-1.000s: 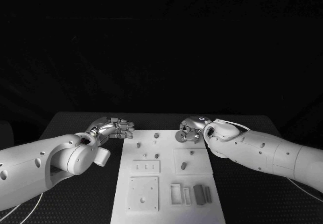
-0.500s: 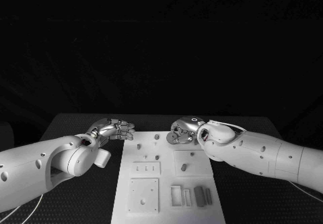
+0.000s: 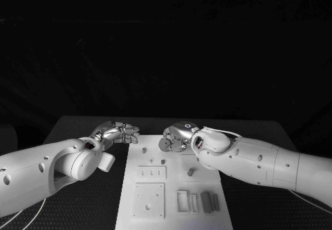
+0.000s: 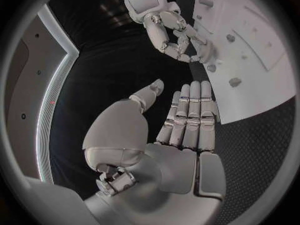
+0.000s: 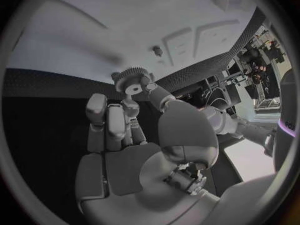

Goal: Assemble the parts on the task board

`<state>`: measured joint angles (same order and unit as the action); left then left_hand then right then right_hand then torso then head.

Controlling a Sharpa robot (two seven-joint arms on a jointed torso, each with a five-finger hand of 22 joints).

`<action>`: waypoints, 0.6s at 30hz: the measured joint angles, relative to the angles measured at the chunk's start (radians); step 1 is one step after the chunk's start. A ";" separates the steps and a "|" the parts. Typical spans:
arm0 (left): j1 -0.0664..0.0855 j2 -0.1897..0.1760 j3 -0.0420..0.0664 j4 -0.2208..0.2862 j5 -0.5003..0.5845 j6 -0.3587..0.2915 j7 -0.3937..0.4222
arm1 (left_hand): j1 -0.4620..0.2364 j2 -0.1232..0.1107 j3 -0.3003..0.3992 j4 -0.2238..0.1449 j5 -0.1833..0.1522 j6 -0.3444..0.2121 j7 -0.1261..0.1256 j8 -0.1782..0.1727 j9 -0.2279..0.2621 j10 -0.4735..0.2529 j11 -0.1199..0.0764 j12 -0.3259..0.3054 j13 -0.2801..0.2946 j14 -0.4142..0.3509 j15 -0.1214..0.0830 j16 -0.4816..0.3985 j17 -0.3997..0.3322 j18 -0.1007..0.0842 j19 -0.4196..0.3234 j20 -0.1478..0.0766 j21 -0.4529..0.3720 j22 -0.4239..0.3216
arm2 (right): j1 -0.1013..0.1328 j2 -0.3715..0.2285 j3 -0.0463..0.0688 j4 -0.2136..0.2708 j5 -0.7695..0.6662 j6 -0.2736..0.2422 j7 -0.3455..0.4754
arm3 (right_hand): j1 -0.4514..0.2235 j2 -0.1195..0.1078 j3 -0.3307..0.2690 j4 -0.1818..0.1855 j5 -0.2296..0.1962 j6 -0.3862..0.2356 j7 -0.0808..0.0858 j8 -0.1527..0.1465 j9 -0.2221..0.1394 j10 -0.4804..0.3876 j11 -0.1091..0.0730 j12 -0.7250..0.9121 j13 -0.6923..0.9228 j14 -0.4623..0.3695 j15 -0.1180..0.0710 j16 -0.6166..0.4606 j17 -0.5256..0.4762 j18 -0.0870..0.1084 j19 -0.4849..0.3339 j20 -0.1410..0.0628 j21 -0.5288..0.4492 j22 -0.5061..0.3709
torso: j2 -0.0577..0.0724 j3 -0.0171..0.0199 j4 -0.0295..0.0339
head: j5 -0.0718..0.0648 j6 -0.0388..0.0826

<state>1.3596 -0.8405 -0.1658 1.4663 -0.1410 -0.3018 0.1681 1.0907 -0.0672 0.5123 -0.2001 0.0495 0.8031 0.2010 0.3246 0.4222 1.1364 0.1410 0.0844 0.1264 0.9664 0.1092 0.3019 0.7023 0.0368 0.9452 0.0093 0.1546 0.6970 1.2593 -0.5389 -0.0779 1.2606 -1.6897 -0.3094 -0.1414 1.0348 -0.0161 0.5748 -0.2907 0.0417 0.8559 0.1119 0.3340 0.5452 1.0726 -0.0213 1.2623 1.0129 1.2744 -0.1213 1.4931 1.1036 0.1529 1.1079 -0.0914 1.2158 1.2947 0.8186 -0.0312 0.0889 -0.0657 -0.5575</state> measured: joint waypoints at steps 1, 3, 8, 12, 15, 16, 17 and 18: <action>0.000 0.000 0.000 0.000 0.000 0.000 0.000 | 0.000 0.000 0.000 0.000 0.000 0.000 0.000 0.000 0.000 0.000 0.000 0.000 0.000 0.000 0.000 0.000 0.000 0.000 0.000 0.000 0.000 0.000 | -0.002 0.008 0.000 -0.004 -0.003 0.000 -0.001 | 0.000 0.000 0.000 0.000 0.000 0.000 0.000 0.000 0.000 0.000 0.000 0.000 0.000 0.000 0.000 0.000 0.000 0.000 0.000 0.000 0.000 0.000 | 0.000 0.0000 0.0006 | 0.000 0.000; 0.000 0.000 0.000 -0.001 0.000 0.000 0.000 | 0.000 0.000 0.000 0.000 0.000 0.000 0.000 0.000 0.000 0.000 0.000 0.000 0.000 0.000 0.000 0.000 0.000 0.000 0.000 0.000 0.000 0.000 | -0.006 0.020 -0.001 -0.012 -0.007 -0.001 -0.003 | 0.000 0.000 0.000 0.000 0.000 0.000 0.000 0.000 0.000 0.000 0.000 0.000 -0.001 0.000 0.000 0.000 -0.001 0.000 0.000 0.000 0.000 -0.001 | 0.000 0.0000 0.0012 | 0.000 0.000; 0.000 0.003 0.000 -0.002 0.000 0.000 0.000 | 0.000 0.000 0.000 0.000 0.000 0.000 0.000 0.000 0.000 0.000 0.000 0.000 0.000 0.000 0.000 0.000 0.001 0.000 0.000 0.000 0.000 0.000 | -0.013 0.046 -0.004 -0.036 -0.016 -0.002 -0.005 | 0.000 0.000 0.000 0.000 0.000 0.000 0.000 0.000 0.000 0.002 0.002 -0.004 -0.001 0.002 0.002 0.000 -0.002 0.000 0.005 -0.002 0.000 -0.001 | 0.000 -0.0006 0.0022 | 0.003 0.000; 0.000 0.004 0.000 -0.002 0.000 0.000 0.000 | 0.000 0.000 0.000 0.000 0.000 0.000 0.000 0.000 0.000 0.000 0.000 0.000 0.000 0.000 0.000 0.000 0.001 0.000 0.000 0.000 0.000 0.000 | -0.024 0.073 -0.008 -0.069 -0.021 -0.002 -0.005 | -0.003 -0.003 0.000 0.000 0.001 0.000 0.000 0.000 0.000 0.002 0.002 -0.004 -0.002 0.002 0.002 0.000 -0.002 0.000 0.005 -0.002 0.000 -0.001 | 0.000 -0.0012 0.0022 | 0.004 -0.001; 0.000 0.005 0.000 -0.002 0.000 0.000 0.000 | 0.000 0.000 0.000 0.000 0.000 0.000 0.000 0.000 0.000 0.000 0.000 0.000 0.001 0.000 0.000 -0.003 0.001 0.000 0.000 0.000 0.000 0.001 | -0.029 0.091 -0.011 -0.085 -0.024 -0.002 -0.005 | -0.003 -0.003 0.000 0.000 0.004 0.001 -0.001 0.000 0.000 0.003 0.003 -0.004 -0.002 0.002 0.002 0.000 -0.004 0.000 0.005 -0.002 0.000 -0.002 | 0.001 -0.0011 0.0012 | 0.007 0.000; 0.000 0.006 0.000 -0.002 0.000 0.000 0.000 | 0.000 0.000 0.000 0.000 0.000 0.000 0.000 0.000 0.000 0.000 0.000 0.000 0.001 0.000 0.000 -0.004 0.001 0.000 0.000 0.000 0.000 0.001 | -0.030 0.095 -0.012 -0.089 -0.026 -0.003 -0.005 | -0.005 -0.005 0.000 0.000 0.004 0.001 -0.001 0.000 0.000 0.003 0.003 -0.004 -0.002 0.002 0.002 0.000 -0.004 0.000 0.005 -0.002 0.000 -0.002 | 0.001 -0.0008 0.0006 | 0.007 0.000; 0.000 0.006 0.000 -0.002 0.000 0.000 0.000 | 0.000 0.000 0.000 0.000 0.000 0.000 0.000 0.000 0.000 0.000 0.000 0.000 0.001 0.000 0.000 -0.004 0.001 0.000 0.000 0.000 0.000 0.001 | -0.030 0.099 -0.012 -0.095 -0.028 -0.005 -0.004 | -0.006 -0.006 0.000 0.000 0.005 0.001 -0.001 0.000 0.000 0.005 0.002 -0.004 -0.002 0.002 0.002 0.000 -0.004 0.000 0.005 -0.002 0.000 -0.002 | 0.000 -0.0006 0.0006 | 0.007 0.000; 0.000 0.007 0.000 -0.002 0.000 0.000 0.000 | 0.000 0.000 0.000 0.000 0.000 0.000 0.000 0.000 0.000 0.000 0.000 0.000 0.001 0.000 0.000 -0.004 0.001 0.000 0.000 0.000 0.000 0.001 | -0.030 0.101 -0.012 -0.099 -0.030 -0.007 -0.003 | -0.006 -0.006 0.000 0.000 0.005 0.001 -0.001 0.000 0.000 0.007 0.000 -0.004 -0.002 0.002 0.002 0.000 -0.004 0.000 0.005 -0.002 0.000 -0.002 | 0.000 -0.0007 0.0006 | 0.008 0.000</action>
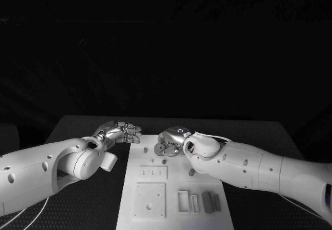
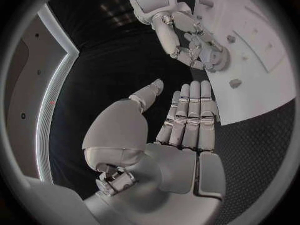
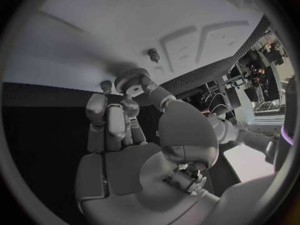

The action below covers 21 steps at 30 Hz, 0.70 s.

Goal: Assemble the parts on the task board

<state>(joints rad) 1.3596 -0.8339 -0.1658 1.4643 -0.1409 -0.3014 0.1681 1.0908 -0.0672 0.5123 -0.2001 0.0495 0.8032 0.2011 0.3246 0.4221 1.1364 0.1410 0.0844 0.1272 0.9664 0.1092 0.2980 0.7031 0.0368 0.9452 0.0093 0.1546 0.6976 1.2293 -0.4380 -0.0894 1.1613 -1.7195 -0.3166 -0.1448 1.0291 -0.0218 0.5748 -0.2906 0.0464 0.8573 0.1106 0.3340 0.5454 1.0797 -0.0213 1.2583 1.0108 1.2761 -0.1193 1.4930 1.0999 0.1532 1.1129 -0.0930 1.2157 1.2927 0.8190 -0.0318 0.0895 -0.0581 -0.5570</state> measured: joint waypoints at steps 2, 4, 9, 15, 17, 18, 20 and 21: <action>0.000 0.000 0.000 0.000 0.000 0.000 0.000 | 0.000 0.000 0.000 0.000 0.000 0.000 0.000 0.000 0.000 0.000 0.000 0.000 0.000 0.000 0.000 0.000 0.000 0.000 0.000 0.000 0.000 0.000 | 0.000 0.004 0.000 -0.009 -0.004 -0.005 0.001 | 0.000 0.000 0.000 0.000 0.000 0.001 -0.001 0.000 0.000 0.000 0.000 0.000 0.000 0.000 0.000 0.000 -0.001 0.000 0.000 0.000 0.000 0.000 | 0.000 0.0006 0.0000 | 0.000 -0.001; 0.000 0.000 0.000 0.000 0.000 0.000 0.000 | 0.000 0.000 0.000 0.000 0.000 0.000 0.000 0.000 0.000 0.000 0.000 -0.004 0.000 0.000 0.000 0.000 0.001 0.000 0.000 0.000 0.000 0.000 | 0.001 0.010 0.000 -0.017 -0.010 -0.011 0.002 | 0.000 0.000 0.000 0.000 0.000 0.001 -0.001 0.000 0.000 0.000 0.000 0.000 -0.001 0.000 0.000 0.000 -0.001 0.001 0.000 0.000 0.000 0.000 | 0.000 0.0007 0.0000 | 0.001 -0.001; 0.000 0.000 0.000 0.000 0.000 0.000 0.000 | 0.000 0.000 0.000 0.000 0.000 0.000 0.000 0.000 0.001 0.000 0.000 -0.004 0.000 0.000 0.000 0.000 0.001 0.000 0.000 0.000 0.000 0.000 | 0.000 0.014 -0.003 -0.022 -0.022 -0.023 0.002 | 0.005 -0.004 0.000 0.000 0.000 0.001 -0.001 0.000 0.000 0.000 0.000 0.000 -0.001 0.002 0.001 0.000 -0.001 0.001 0.000 0.000 0.000 0.000 | 0.000 0.0012 -0.0006 | 0.001 0.000; 0.000 0.001 0.000 0.000 0.000 0.000 0.000 | 0.000 0.000 0.000 0.000 0.000 0.000 0.000 0.000 0.001 0.000 0.000 -0.004 0.000 0.000 0.000 0.000 0.001 0.000 0.000 0.000 -0.002 0.001 | -0.002 0.013 -0.004 -0.015 -0.033 -0.033 0.001 | 0.006 -0.005 0.000 0.000 0.000 0.003 -0.003 0.000 0.000 0.002 0.002 -0.002 -0.002 0.005 -0.002 0.000 -0.001 0.001 0.002 0.002 0.000 -0.001 | 0.000 0.0015 -0.0010 | 0.003 0.000; 0.000 0.000 0.000 0.000 0.000 0.000 0.000 | 0.000 0.000 0.000 0.000 0.000 0.000 0.000 0.000 0.001 0.000 0.000 -0.004 0.000 0.000 0.000 0.000 0.001 0.000 0.000 0.000 -0.004 0.001 | -0.002 0.013 -0.004 -0.015 -0.037 -0.035 0.000 | 0.006 -0.005 0.000 0.000 0.000 0.003 -0.003 0.000 0.000 0.002 0.002 -0.004 -0.002 0.005 -0.002 0.000 -0.001 0.001 0.002 0.001 0.000 -0.001 | -0.001 0.0014 -0.0012 | 0.004 0.000; 0.000 0.000 0.000 0.000 0.000 0.000 0.000 | 0.000 0.000 0.000 0.000 0.000 0.000 0.000 0.000 0.001 0.000 0.000 -0.004 0.000 0.000 0.000 0.000 0.001 0.000 0.000 0.000 -0.004 0.001 | -0.002 0.013 -0.004 -0.015 -0.039 -0.036 0.000 | 0.006 -0.004 0.000 0.000 0.000 0.003 -0.003 0.000 0.000 0.002 0.002 -0.004 -0.002 0.005 -0.002 0.000 -0.001 0.001 0.004 0.000 0.000 -0.001 | -0.001 0.0014 -0.0014 | 0.004 0.000; 0.000 0.000 0.000 0.000 0.000 0.000 0.000 | 0.000 0.000 0.000 0.000 0.000 0.000 0.000 0.000 0.001 0.000 0.000 -0.004 0.000 0.000 0.000 0.000 0.002 0.000 0.000 0.000 -0.004 0.001 | -0.002 0.014 -0.004 -0.018 -0.043 -0.039 -0.001 | 0.009 -0.005 -0.001 -0.001 0.000 0.004 -0.004 0.000 0.000 0.003 0.003 -0.004 -0.002 0.006 -0.001 0.000 -0.001 0.002 0.005 -0.002 0.000 -0.001 | -0.001 0.0014 -0.0017 | 0.004 0.000; 0.000 0.000 0.000 0.000 0.000 0.000 0.000 | 0.000 0.000 0.000 0.000 0.000 0.000 0.000 0.000 0.001 0.000 0.000 -0.004 0.000 0.000 0.000 0.000 0.002 0.000 0.000 0.000 -0.004 0.001 | -0.002 0.014 -0.004 -0.020 -0.045 -0.040 -0.001 | 0.010 -0.006 -0.001 -0.001 0.000 0.004 -0.004 0.000 0.000 0.003 0.003 -0.004 -0.003 0.006 -0.001 0.000 -0.001 0.001 0.005 -0.002 0.000 -0.001 | -0.001 0.0014 -0.0018 | 0.004 0.000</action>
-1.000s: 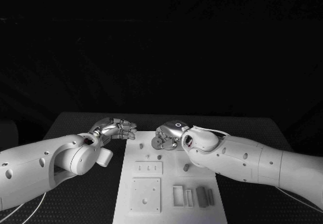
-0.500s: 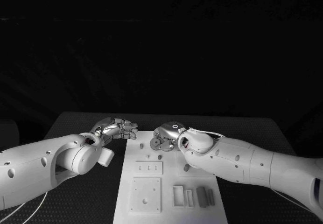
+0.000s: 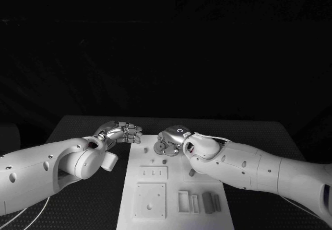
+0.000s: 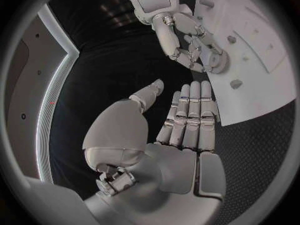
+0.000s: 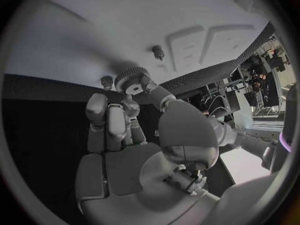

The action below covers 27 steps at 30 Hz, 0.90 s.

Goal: Assemble the parts on the task board

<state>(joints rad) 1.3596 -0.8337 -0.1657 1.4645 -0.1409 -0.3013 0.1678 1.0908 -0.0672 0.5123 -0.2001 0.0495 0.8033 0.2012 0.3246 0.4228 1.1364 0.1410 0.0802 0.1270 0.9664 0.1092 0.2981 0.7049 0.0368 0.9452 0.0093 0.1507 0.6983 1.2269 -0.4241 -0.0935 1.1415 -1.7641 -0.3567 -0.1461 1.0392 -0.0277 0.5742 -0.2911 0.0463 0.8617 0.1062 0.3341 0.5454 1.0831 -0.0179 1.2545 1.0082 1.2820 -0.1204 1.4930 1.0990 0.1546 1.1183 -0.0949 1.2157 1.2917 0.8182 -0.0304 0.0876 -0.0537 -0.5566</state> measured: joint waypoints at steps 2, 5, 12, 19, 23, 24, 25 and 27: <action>0.000 0.000 0.000 0.000 0.000 0.000 0.000 | 0.000 0.000 0.000 0.000 0.000 0.000 0.000 0.000 0.000 0.000 0.000 0.000 0.000 0.000 0.000 0.000 0.000 0.000 0.000 0.000 0.000 0.000 | 0.000 0.000 0.000 -0.003 -0.005 -0.004 -0.001 | 0.000 0.000 0.000 0.000 0.000 0.000 0.000 0.000 0.000 0.000 0.000 0.000 0.000 -0.001 -0.001 0.000 0.000 0.000 0.000 0.000 0.000 -0.001 | 0.000 0.0000 -0.0001 | 0.000 0.000; 0.000 0.000 0.000 0.000 0.000 0.000 0.000 | 0.000 0.000 0.000 0.000 0.000 0.000 0.000 0.000 0.000 0.000 0.000 0.000 0.000 0.000 0.000 0.000 0.000 0.000 0.000 0.000 0.000 0.001 | 0.000 0.000 0.000 -0.006 -0.015 -0.015 -0.004 | 0.000 0.000 0.000 0.000 0.000 0.000 0.000 0.000 0.000 0.004 -0.004 0.000 -0.002 -0.001 -0.002 0.000 0.000 0.000 0.000 0.000 0.000 -0.001 | 0.000 0.0000 -0.0001 | 0.000 0.000; 0.000 0.000 0.000 0.000 0.000 0.002 -0.001 | 0.000 0.000 0.000 0.000 0.000 0.000 0.000 0.000 0.000 0.000 0.000 0.000 0.000 0.000 0.000 0.000 0.000 0.000 0.000 0.000 0.000 0.001 | 0.000 0.004 0.000 -0.012 -0.029 -0.028 -0.008 | 0.000 0.000 0.000 0.000 -0.001 0.001 -0.001 0.000 0.000 0.005 -0.002 0.000 -0.003 0.003 -0.005 0.000 0.000 0.000 0.005 -0.002 0.000 -0.002 | 0.000 0.0001 -0.0001 | -0.002 0.003; 0.000 0.000 0.000 0.000 0.000 0.003 -0.002 | 0.000 0.000 0.000 0.000 0.000 0.000 0.000 0.000 0.000 0.000 0.000 0.000 0.000 0.000 0.000 0.000 0.001 0.000 0.000 0.000 0.000 0.001 | 0.000 0.013 -0.005 -0.022 -0.034 -0.029 -0.008 | 0.000 0.000 0.000 0.000 -0.001 0.002 -0.002 0.000 0.000 0.009 -0.005 -0.004 -0.003 0.003 -0.005 0.000 -0.003 0.001 0.005 -0.002 0.000 -0.002 | 0.000 0.0002 0.0000 | -0.003 0.004; 0.000 0.001 0.000 0.000 0.000 0.004 -0.002 | 0.000 0.000 0.000 0.000 0.000 0.000 0.000 0.000 0.000 0.000 0.000 0.000 0.000 0.000 0.000 0.000 0.001 0.000 0.000 0.000 0.000 0.002 | 0.001 0.016 -0.008 -0.026 -0.034 -0.028 -0.006 | 0.007 -0.007 0.000 0.000 -0.001 0.002 -0.002 0.000 0.000 0.009 -0.005 -0.006 -0.004 0.003 -0.005 -0.004 -0.011 0.001 0.005 -0.002 0.000 -0.004 | 0.000 0.0004 0.0000 | -0.002 0.004; 0.000 0.001 0.000 0.000 0.000 0.004 -0.002 | 0.000 0.000 0.000 0.000 0.000 0.000 0.000 0.000 0.000 0.000 0.000 0.000 0.000 0.000 0.000 0.000 0.001 0.000 0.000 0.000 0.000 0.002 | 0.001 0.017 -0.009 -0.027 -0.033 -0.028 -0.006 | 0.009 -0.009 0.000 0.000 -0.001 0.002 -0.002 0.000 0.000 0.009 -0.005 -0.009 -0.004 0.003 -0.005 -0.004 -0.012 0.001 0.005 -0.002 0.000 -0.004 | 0.000 0.0004 0.0001 | -0.002 0.004; 0.000 0.001 0.000 0.000 0.000 0.004 -0.003 | 0.000 0.000 0.000 0.000 0.000 0.000 0.000 0.000 0.000 0.000 0.000 0.000 0.000 0.000 0.000 0.000 0.001 0.000 0.000 0.000 0.000 0.002 | 0.001 0.017 -0.009 -0.028 -0.033 -0.028 -0.005 | 0.017 -0.018 0.000 0.000 -0.001 0.002 -0.002 0.000 0.000 0.009 -0.005 -0.009 -0.005 0.003 -0.005 -0.008 -0.014 0.001 0.005 -0.002 0.000 -0.005 | 0.000 0.0004 0.0001 | -0.002 0.002; 0.000 0.001 0.000 -0.001 0.000 0.004 -0.003 | -0.003 -0.003 0.000 0.000 0.000 0.000 0.000 0.000 0.000 0.000 0.000 0.000 0.000 0.000 0.000 0.000 0.001 0.000 0.000 0.000 0.000 0.002 | 0.001 0.017 -0.009 -0.029 -0.033 -0.027 -0.005 | 0.021 -0.037 0.000 0.000 -0.001 0.007 -0.007 0.000 0.000 0.011 -0.004 -0.009 -0.005 0.003 -0.005 -0.008 -0.018 0.001 0.005 -0.002 0.000 -0.005 | 0.000 0.0003 0.0001 | -0.002 0.001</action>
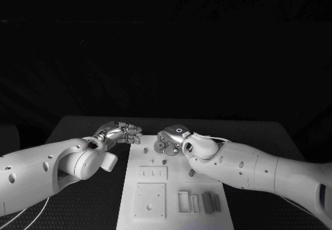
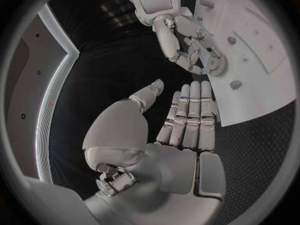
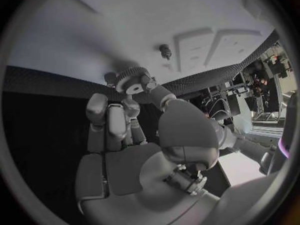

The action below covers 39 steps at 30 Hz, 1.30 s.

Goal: Assemble the parts on the task board

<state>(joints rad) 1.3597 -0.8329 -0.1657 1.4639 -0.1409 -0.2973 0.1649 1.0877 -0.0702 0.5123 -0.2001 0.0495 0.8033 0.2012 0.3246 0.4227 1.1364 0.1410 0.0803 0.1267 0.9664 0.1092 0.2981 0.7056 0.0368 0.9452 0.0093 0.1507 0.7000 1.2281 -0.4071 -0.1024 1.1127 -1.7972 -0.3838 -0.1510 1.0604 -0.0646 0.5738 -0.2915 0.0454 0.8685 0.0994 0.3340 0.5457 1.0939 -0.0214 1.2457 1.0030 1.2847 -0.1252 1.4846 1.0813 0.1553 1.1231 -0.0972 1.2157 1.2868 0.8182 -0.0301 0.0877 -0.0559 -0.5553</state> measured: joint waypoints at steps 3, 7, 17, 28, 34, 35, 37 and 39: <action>0.000 0.000 0.000 0.000 0.000 0.000 -0.001 | -0.001 -0.001 0.000 0.000 0.000 0.000 0.000 0.000 0.000 0.000 0.000 0.000 0.000 0.000 0.000 0.000 0.000 0.000 0.000 0.000 0.000 0.000 | 0.001 -0.001 -0.001 -0.001 0.000 0.002 0.000 | -0.003 -0.019 0.000 0.000 0.000 0.004 -0.004 -0.011 0.006 0.001 0.000 -0.003 0.000 -0.004 0.004 -0.006 -0.009 0.000 -0.003 -0.003 0.000 -0.003 | 0.000 0.0000 0.0002 | 0.000 -0.001; 0.000 0.000 0.000 0.000 0.000 0.001 -0.002 | -0.001 -0.001 0.000 0.000 0.000 0.000 0.000 0.000 0.000 0.000 0.000 0.000 0.000 0.000 0.000 0.000 0.001 0.000 0.000 0.000 0.000 0.000 | 0.001 -0.001 -0.003 -0.002 0.001 0.004 -0.002 | -0.007 -0.028 0.000 0.000 0.000 0.013 -0.013 -0.016 0.005 0.003 0.004 -0.005 -0.001 -0.007 0.007 -0.006 -0.015 0.000 -0.003 -0.003 -0.004 -0.005 | 0.000 -0.0002 0.0002 | 0.000 -0.003; 0.000 0.000 0.000 0.000 0.000 0.001 -0.003 | -0.001 -0.001 0.000 0.000 0.000 0.000 0.000 0.000 0.000 -0.004 0.004 0.000 0.000 0.000 0.000 0.000 0.001 0.000 0.000 0.000 0.000 0.000 | -0.002 -0.003 -0.008 -0.009 0.004 0.023 -0.019 | -0.007 -0.057 0.003 0.003 0.001 0.014 -0.014 -0.047 -0.008 -0.004 0.015 -0.012 -0.001 -0.023 0.023 -0.014 -0.036 0.002 -0.003 -0.003 -0.012 -0.010 | 0.000 0.0002 -0.0010 | 0.001 -0.003; 0.000 0.000 0.000 0.000 0.000 0.001 -0.003 | -0.001 -0.001 0.000 0.000 0.000 0.000 0.000 0.000 0.000 -0.004 0.004 0.000 0.000 0.000 0.000 -0.004 0.002 0.000 0.000 0.000 0.000 0.001 | -0.002 -0.001 -0.011 -0.015 0.016 0.027 -0.024 | -0.016 -0.066 0.009 0.009 0.001 0.000 0.000 -0.074 -0.020 -0.006 0.031 -0.012 -0.001 -0.033 0.033 -0.014 -0.037 0.002 -0.004 -0.003 -0.016 -0.013 | 0.000 0.0004 -0.0006 | 0.001 -0.006; 0.000 0.000 0.000 -0.001 0.000 0.001 -0.004 | -0.001 -0.001 0.000 0.000 0.000 0.000 0.000 0.000 0.000 -0.004 0.004 -0.004 0.000 0.000 0.000 -0.004 0.002 0.000 0.000 0.000 0.000 0.001 | -0.002 -0.003 -0.011 -0.013 0.027 0.026 -0.022 | -0.016 -0.066 0.011 0.011 0.001 -0.007 0.007 -0.080 -0.026 -0.009 0.034 -0.012 0.000 -0.030 0.037 -0.014 -0.037 0.001 -0.005 -0.001 -0.016 -0.014 | 0.000 0.0003 -0.0005 | 0.000 -0.007; 0.000 0.000 0.000 -0.001 0.000 0.001 -0.004 | -0.001 -0.001 0.000 0.000 0.000 0.000 0.000 0.000 0.000 -0.004 0.004 -0.004 0.000 0.000 0.000 -0.004 0.002 0.000 0.000 0.000 0.000 0.001 | -0.002 -0.004 -0.011 -0.013 0.031 0.027 -0.022 | -0.016 -0.066 0.011 0.011 0.001 -0.007 0.007 -0.080 -0.025 -0.009 0.034 -0.012 0.000 -0.030 0.037 -0.014 -0.037 0.001 -0.005 -0.001 -0.016 -0.014 | 0.000 0.0002 -0.0005 | 0.000 -0.007; 0.000 0.000 0.000 -0.001 0.000 0.001 -0.004 | -0.001 -0.001 0.000 0.000 0.000 0.000 0.000 0.000 0.000 -0.004 0.004 -0.004 0.000 0.000 0.000 -0.004 0.002 0.000 0.000 0.000 0.000 0.001 | -0.002 -0.005 -0.011 -0.012 0.036 0.029 -0.021 | -0.017 -0.066 0.011 0.011 0.001 -0.007 0.007 -0.080 -0.025 -0.009 0.034 -0.012 0.000 -0.030 0.037 -0.014 -0.037 0.001 -0.005 -0.001 -0.016 -0.014 | 0.000 0.0001 -0.0005 | 0.000 -0.007; 0.000 -0.001 0.000 -0.001 0.000 0.001 -0.004 | -0.001 -0.001 0.000 0.000 0.000 0.000 0.000 0.000 0.000 -0.004 0.004 -0.004 0.000 0.000 0.000 -0.004 0.002 0.000 0.000 0.000 0.000 0.002 | -0.002 -0.006 -0.011 -0.010 0.043 0.033 -0.019 | -0.008 -0.057 0.019 0.010 0.001 -0.012 0.012 -0.082 -0.025 -0.013 0.038 -0.012 0.000 -0.033 0.040 -0.014 -0.039 0.001 -0.006 -0.001 -0.016 -0.014 | 0.000 -0.0003 -0.0005 | 0.000 -0.008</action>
<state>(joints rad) 1.3597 -0.8336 -0.1660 1.4629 -0.1409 -0.2964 0.1611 1.0868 -0.0711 0.5123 -0.2001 0.0495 0.8033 0.2013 0.3246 0.4225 1.1327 0.1447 0.0765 0.1265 0.9664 0.1091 0.2942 0.7079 0.0368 0.9452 0.0093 0.1507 0.7016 1.2264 -0.4134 -0.1132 1.1029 -1.7538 -0.3511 -0.1704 1.0526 -0.1218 0.5928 -0.2816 0.0465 0.8564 0.1116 0.2517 0.5209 1.0809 0.0165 1.2333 1.0030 1.2519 -0.0854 1.4705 1.0418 0.1564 1.1175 -0.0982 1.1999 1.2733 0.8181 -0.0304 0.0872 -0.0558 -0.5637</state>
